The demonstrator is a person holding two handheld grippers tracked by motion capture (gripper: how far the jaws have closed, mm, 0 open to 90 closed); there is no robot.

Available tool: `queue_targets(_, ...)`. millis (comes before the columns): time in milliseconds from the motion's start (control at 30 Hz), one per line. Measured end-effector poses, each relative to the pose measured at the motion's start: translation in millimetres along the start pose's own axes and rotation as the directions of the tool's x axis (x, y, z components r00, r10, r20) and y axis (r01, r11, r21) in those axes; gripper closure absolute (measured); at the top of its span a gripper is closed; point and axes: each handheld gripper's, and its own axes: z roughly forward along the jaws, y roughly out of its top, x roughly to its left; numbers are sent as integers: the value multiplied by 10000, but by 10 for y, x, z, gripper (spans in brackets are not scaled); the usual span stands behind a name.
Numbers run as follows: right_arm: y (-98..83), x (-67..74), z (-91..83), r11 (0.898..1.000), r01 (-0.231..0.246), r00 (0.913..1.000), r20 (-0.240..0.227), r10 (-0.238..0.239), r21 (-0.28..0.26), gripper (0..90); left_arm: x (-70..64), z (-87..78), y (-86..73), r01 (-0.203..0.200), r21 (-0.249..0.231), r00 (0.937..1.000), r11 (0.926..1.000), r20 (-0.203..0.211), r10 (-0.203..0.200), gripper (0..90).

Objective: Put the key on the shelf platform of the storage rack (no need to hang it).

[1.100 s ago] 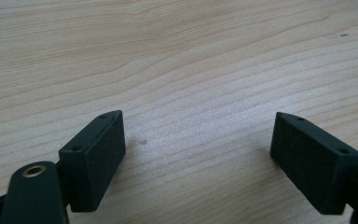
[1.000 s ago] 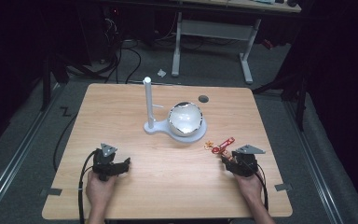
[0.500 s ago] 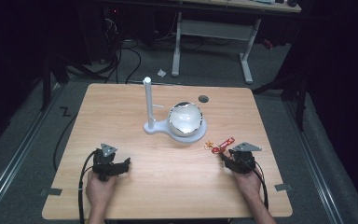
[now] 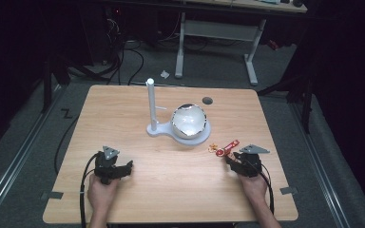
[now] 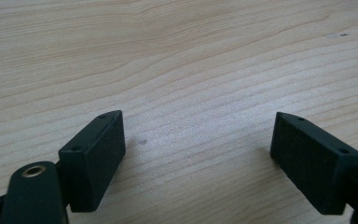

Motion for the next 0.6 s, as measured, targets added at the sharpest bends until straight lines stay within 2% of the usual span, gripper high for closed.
queue_targets(133,20,-20,-57,9997,-183,9998,-109,181,-167,564,1,0,0,-15,2,10000,10000,-1,15,182)
queue_targets(167,27,-57,-112,9986,-432,9989,-220,425,-321,564,0,0,0,-1,0,10000,10000,-6,1,182)
queue_targets(300,32,-115,-180,9949,-842,9956,-457,818,-553,564,0,0,0,-4,0,10000,10000,0,4,181)
queue_targets(467,125,-136,-274,9950,-670,9971,-402,641,-742,564,-3,0,0,52,-10,10000,10000,-42,-52,181)
queue_targets(600,176,-158,-320,9932,-771,9962,-477,731,-873,563,-2,1,1,23,1,10000,10000,-11,-23,181)
